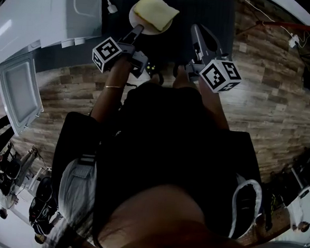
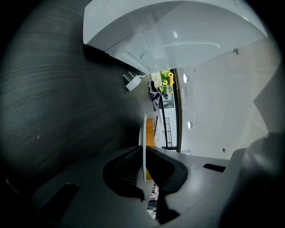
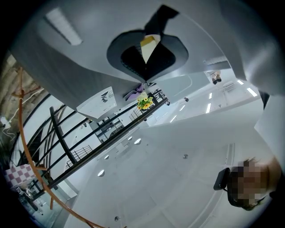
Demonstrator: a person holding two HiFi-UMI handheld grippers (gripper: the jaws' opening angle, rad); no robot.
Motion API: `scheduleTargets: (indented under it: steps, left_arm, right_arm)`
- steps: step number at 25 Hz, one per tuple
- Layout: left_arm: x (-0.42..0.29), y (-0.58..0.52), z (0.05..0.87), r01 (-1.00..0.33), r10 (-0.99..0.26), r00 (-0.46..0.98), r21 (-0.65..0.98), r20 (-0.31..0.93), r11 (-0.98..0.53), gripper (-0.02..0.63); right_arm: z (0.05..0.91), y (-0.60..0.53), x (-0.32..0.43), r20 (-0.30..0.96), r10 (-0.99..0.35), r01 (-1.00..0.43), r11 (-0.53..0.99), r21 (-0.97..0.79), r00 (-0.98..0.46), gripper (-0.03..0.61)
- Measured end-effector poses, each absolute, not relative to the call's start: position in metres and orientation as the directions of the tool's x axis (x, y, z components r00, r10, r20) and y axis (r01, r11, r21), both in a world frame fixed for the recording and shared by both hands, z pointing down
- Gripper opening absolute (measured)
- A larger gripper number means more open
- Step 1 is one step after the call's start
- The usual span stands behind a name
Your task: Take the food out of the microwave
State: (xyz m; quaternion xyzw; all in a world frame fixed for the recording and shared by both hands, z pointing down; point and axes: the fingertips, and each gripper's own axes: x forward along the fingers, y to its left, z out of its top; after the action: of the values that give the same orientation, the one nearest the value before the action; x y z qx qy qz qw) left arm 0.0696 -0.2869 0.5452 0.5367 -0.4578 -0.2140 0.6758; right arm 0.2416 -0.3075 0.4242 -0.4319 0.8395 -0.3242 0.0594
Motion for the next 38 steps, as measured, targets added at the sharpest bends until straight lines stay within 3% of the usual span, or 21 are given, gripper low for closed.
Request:
scheduleTargets:
  steps: [31,38]
  left_arm:
    - [0.067,-0.288,0.541,-0.350,-0.777,0.445,0.885,0.446,0.307,0.017]
    - [0.068,-0.291,0.535,-0.420,-0.762,0.454,0.865,0.462,0.274,0.073]
  right_arm:
    - [0.417,-0.305,0.252,0.158,-0.770,-0.680,0.424,-0.598,-0.619,0.000]
    - [0.415,-0.305,0.256,0.154,-0.775,-0.683,0.422,-0.596,-0.613,0.000]
